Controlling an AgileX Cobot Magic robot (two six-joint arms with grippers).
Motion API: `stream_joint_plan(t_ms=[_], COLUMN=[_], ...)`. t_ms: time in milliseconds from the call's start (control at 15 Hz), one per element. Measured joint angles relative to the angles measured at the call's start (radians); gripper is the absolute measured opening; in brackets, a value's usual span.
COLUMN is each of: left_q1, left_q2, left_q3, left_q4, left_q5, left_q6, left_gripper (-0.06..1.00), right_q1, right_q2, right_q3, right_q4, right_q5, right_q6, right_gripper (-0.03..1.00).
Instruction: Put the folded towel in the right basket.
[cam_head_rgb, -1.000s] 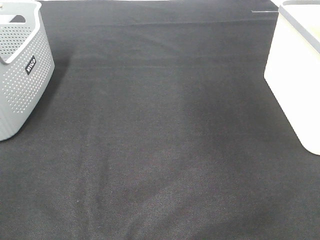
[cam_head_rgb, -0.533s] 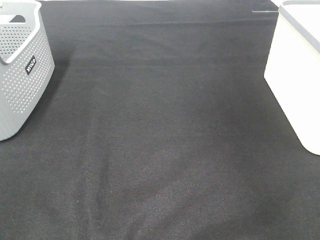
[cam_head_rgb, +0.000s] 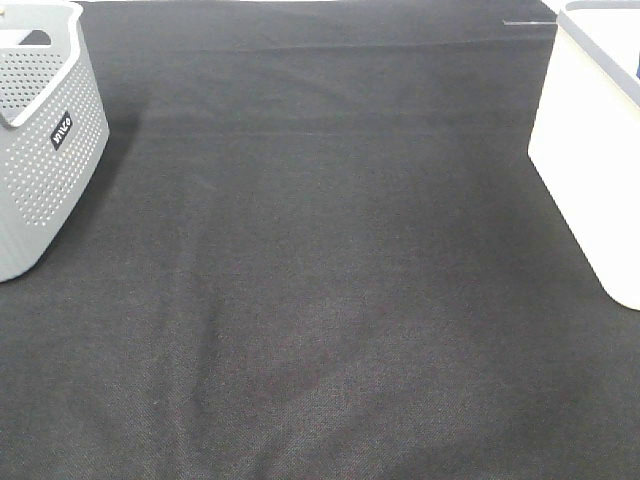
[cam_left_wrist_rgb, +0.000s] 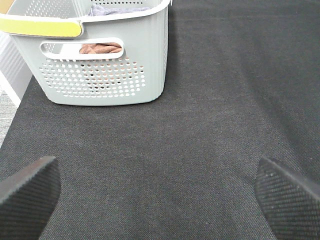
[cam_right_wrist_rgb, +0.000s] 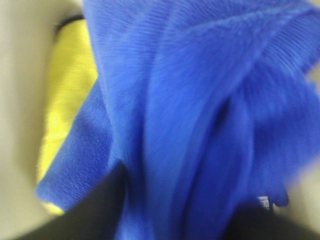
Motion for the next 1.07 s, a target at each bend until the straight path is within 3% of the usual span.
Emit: stream_joint_plan(t_ms=[67, 133, 467, 933, 1067], left_q1=[0.0, 0.0, 0.0, 0.0, 0.0], left_q2=[0.0, 0.0, 0.0, 0.0, 0.0], left_q3=[0.0, 0.0, 0.0, 0.0, 0.0], left_q4=[0.0, 0.0, 0.0, 0.001, 0.001], left_q5=[0.0, 0.0, 0.0, 0.0, 0.0], left_q6=[0.0, 0.0, 0.0, 0.0, 0.0], left_gripper=[0.99, 0.99, 0.99, 0.99, 0.99], right_q1=[0.0, 0.001, 0.016, 0.23, 0.244], right_q2=[0.019, 0.025, 0.026, -0.159, -0.268], right_q3=[0.0, 0.0, 0.0, 0.0, 0.048], right_q4=[-0.026, -0.043, -0.042, -0.041, 0.047], right_q5=[0.0, 0.0, 0.0, 0.0, -0.001], right_q6=[0.037, 0.043, 0.061, 0.096, 0.098], right_gripper=[0.72, 0.87, 0.97, 0.98, 0.98])
